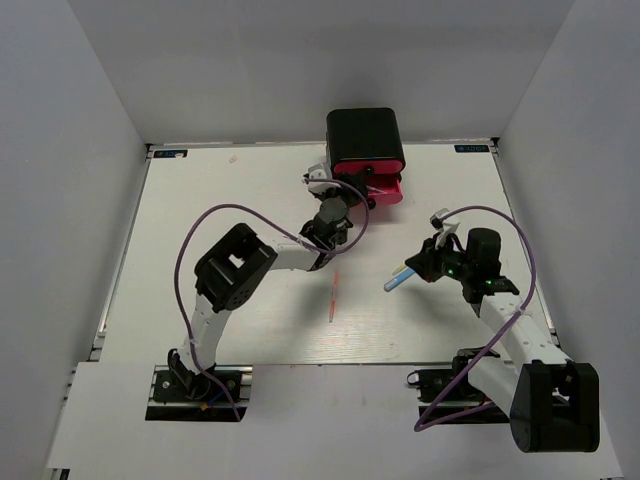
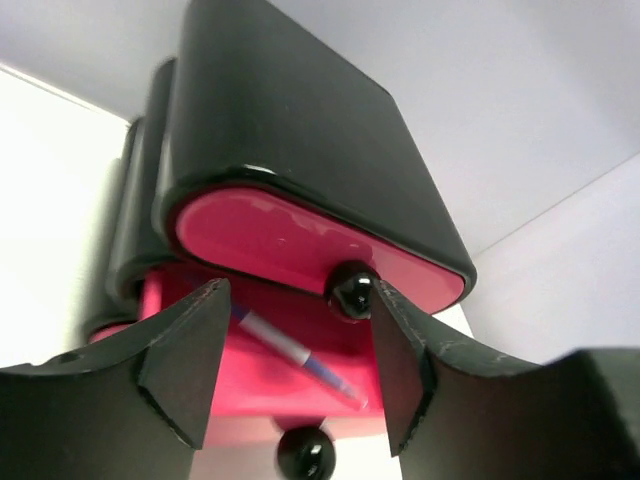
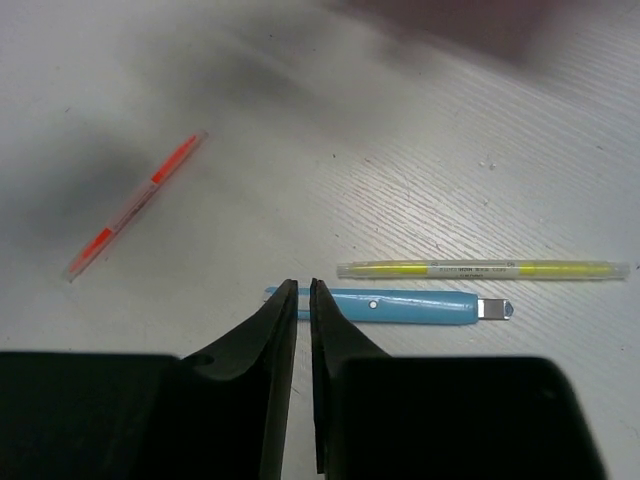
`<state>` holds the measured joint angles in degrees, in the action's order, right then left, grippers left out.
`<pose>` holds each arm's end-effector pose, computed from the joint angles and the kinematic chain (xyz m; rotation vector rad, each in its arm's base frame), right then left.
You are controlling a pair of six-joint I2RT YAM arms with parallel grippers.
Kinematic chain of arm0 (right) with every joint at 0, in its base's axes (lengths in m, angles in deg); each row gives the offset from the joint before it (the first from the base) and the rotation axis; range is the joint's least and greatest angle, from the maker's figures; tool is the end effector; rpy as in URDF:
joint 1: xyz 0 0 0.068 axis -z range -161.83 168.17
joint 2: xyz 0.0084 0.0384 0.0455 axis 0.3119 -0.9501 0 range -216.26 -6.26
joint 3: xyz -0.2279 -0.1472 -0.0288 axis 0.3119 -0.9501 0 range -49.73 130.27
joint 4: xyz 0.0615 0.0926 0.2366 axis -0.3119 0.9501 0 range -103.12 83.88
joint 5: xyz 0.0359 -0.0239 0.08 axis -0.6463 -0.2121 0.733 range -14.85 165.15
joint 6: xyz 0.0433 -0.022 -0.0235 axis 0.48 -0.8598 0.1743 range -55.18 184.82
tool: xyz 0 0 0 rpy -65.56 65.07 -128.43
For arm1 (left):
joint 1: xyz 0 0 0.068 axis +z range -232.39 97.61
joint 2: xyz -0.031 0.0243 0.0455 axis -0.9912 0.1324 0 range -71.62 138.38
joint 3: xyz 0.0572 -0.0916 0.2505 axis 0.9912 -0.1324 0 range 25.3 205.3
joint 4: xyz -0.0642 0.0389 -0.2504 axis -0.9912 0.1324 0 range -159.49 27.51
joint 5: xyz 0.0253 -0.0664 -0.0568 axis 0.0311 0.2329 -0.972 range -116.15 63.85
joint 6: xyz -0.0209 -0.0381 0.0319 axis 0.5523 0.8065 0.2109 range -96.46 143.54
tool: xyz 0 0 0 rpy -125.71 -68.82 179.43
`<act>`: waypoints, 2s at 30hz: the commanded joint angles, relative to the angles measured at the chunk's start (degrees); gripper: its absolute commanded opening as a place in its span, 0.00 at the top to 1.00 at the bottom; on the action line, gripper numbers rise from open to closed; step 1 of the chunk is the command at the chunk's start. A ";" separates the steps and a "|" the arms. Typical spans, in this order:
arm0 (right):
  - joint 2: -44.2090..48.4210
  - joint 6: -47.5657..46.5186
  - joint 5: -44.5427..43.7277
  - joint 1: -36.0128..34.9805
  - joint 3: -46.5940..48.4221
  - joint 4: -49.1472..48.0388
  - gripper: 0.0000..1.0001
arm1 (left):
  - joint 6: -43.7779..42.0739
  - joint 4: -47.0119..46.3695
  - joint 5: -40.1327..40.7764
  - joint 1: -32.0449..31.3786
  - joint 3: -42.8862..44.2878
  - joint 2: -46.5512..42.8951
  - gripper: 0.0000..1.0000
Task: Sort the stationery into containers
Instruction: Place the pen in the drawer, then pick up the pen from the center of the board.
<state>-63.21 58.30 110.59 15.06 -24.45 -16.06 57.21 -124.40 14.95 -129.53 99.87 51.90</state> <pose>0.2048 0.0318 0.2077 -0.5420 1.9498 0.5999 0.3383 -0.3302 0.1987 -0.4159 1.4650 -0.6101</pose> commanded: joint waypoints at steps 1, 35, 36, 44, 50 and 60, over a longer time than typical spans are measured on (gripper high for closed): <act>0.70 -1.73 1.82 0.13 -0.31 -0.93 0.80 | -4.83 -3.00 -1.19 -0.50 -4.32 -10.13 0.31; -14.07 -6.22 -0.11 -0.14 16.21 11.47 0.58 | 5.61 97.63 -40.22 -2.70 8.05 -15.07 0.41; -13.37 -6.13 -0.11 -0.14 15.51 11.29 0.58 | 5.62 97.63 -39.61 -2.70 8.05 -15.07 0.41; -12.13 -5.69 -0.55 0.04 14.01 11.03 0.58 | 6.67 100.44 -36.10 -3.75 8.06 -9.88 0.49; -10.03 -4.82 -2.92 0.04 13.13 9.63 0.10 | 7.29 102.99 -30.91 -4.90 10.95 -6.54 0.52; -8.88 -1.91 -6.71 0.22 11.81 9.71 0.21 | 7.29 101.42 -31.34 -5.42 9.72 -8.28 0.99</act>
<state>-71.56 55.41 102.98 15.08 -13.45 -6.16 64.43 -21.59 -17.05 -134.71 110.20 45.28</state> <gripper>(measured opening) 0.822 0.053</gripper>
